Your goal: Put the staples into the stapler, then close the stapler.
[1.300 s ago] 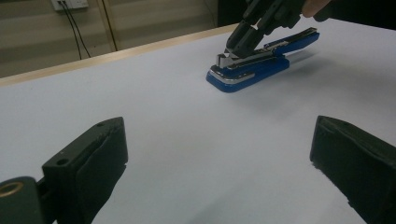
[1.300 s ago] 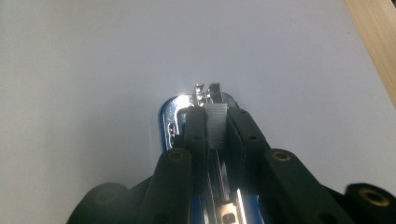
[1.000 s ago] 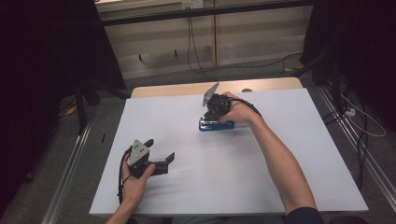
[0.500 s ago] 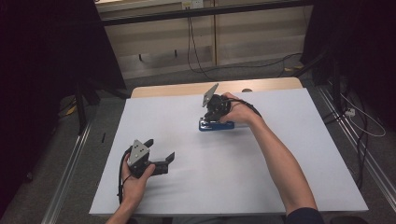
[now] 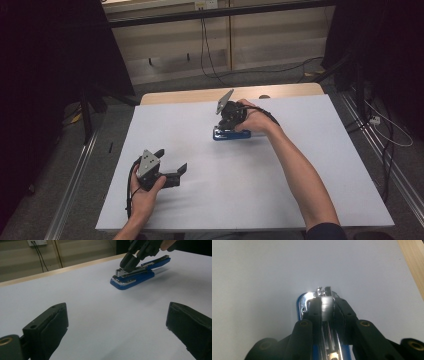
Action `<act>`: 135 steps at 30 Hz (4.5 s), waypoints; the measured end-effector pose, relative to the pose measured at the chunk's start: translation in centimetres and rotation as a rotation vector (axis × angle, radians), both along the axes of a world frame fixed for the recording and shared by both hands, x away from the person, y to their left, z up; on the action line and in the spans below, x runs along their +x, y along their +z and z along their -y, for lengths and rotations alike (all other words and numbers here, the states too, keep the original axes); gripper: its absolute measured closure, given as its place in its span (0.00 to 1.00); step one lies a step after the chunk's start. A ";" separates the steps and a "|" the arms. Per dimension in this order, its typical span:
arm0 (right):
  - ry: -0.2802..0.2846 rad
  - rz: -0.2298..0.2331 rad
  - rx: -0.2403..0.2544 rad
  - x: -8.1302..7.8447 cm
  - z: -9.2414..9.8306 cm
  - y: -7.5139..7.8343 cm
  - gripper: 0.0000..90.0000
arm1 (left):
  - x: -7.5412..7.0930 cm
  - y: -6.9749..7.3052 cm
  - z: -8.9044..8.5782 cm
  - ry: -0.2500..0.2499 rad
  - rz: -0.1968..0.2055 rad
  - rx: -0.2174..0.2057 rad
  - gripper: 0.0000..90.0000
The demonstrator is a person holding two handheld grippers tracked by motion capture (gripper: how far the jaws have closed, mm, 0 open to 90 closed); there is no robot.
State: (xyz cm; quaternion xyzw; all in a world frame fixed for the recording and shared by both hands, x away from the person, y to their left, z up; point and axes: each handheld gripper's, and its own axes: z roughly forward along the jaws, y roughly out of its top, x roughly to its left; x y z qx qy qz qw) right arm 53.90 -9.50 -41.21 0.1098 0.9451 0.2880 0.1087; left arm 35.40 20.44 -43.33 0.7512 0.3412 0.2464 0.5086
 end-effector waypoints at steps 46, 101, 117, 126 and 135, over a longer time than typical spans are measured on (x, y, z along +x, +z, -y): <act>-0.339 -0.013 0.224 -2.0 3.0 -0.3 0.14 | 0.1 -0.1 0.1 -0.004 -0.007 0.007 0.05; -0.660 0.150 0.483 -9.7 9.8 -0.2 0.05 | 0.5 -0.5 0.1 0.019 -0.027 0.015 0.04; -0.690 0.160 0.512 -11.5 11.9 -0.7 0.03 | 1.3 -0.4 0.8 0.025 -0.022 0.011 0.04; -0.697 0.159 0.538 -12.0 12.5 -0.1 0.02 | 2.7 -0.3 2.0 0.005 -0.028 0.026 0.04; -0.703 0.153 0.557 -12.6 13.1 -0.3 0.03 | 4.5 -0.4 4.3 -0.019 -0.027 0.038 0.05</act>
